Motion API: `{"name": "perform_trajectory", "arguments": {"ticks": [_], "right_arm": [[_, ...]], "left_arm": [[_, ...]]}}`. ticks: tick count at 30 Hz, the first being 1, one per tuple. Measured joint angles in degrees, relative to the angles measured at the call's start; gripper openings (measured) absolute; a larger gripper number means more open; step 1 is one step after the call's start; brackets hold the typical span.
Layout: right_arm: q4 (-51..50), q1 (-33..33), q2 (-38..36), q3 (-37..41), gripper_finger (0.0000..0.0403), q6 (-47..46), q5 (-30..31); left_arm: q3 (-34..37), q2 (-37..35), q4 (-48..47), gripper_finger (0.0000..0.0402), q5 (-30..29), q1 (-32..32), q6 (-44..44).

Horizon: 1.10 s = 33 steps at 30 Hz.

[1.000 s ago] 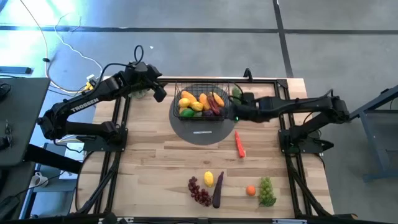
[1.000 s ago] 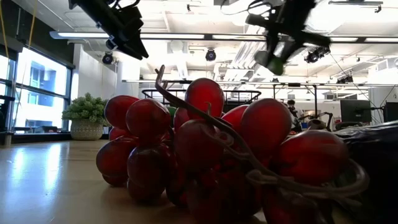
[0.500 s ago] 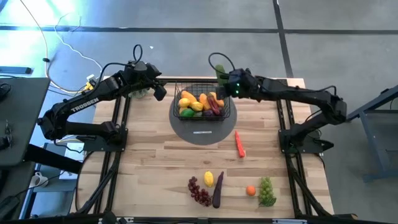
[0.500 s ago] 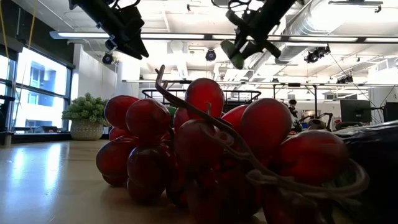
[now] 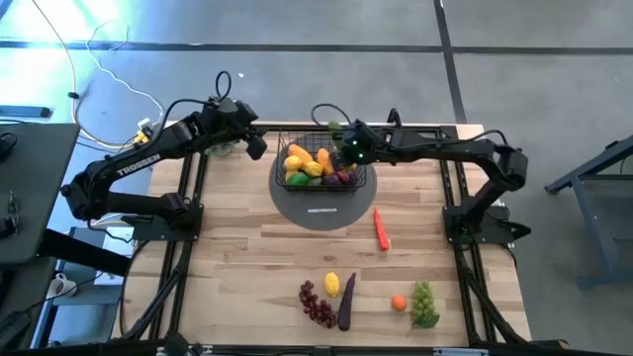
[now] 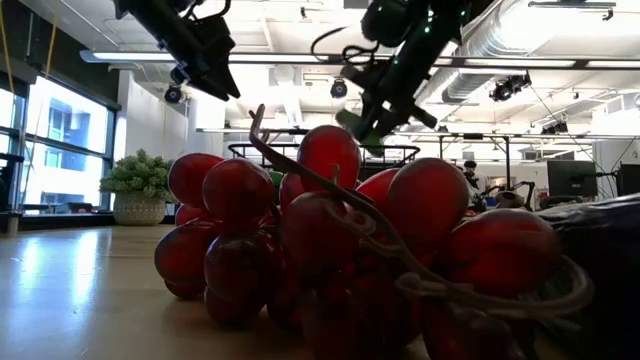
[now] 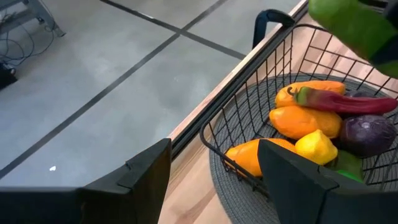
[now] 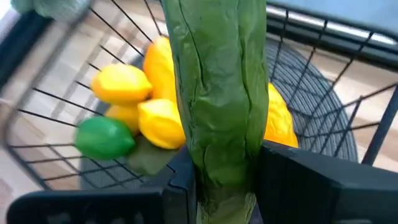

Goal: Build produce basket
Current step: Put the green cucumber into the black wire basket

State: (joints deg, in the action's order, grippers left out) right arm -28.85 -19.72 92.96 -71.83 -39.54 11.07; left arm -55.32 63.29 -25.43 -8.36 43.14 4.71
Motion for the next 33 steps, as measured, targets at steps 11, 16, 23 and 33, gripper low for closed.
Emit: {"name": "perform_trajectory", "arguments": {"ticks": [11, 16, 23, 33], "right_arm": [[-2.3, 0.2, 4.6, 0.0, 0.0102, -3.8, 0.3], [-2.3, 0.2, 5.3, 0.0, 0.0155, -4.5, -0.7], [-2.3, -0.3, 5.3, 0.0, 0.0203, -5.9, -2.6], [-7.4, -2.2, 5.1, -5.6, 0.0223, -5.6, -3.2]], "left_arm": [[0.0, 0.6, 0.0, 0.0227, 0.4, 0.0, 3.0], [0.0, 0.6, 0.0, 0.0227, 0.4, 0.0, 2.6], [0.0, 0.6, 0.0, 0.0227, 0.4, 0.0, 2.6], [0.0, 0.6, -0.4, 0.0227, 0.3, 0.0, 2.4]]}}
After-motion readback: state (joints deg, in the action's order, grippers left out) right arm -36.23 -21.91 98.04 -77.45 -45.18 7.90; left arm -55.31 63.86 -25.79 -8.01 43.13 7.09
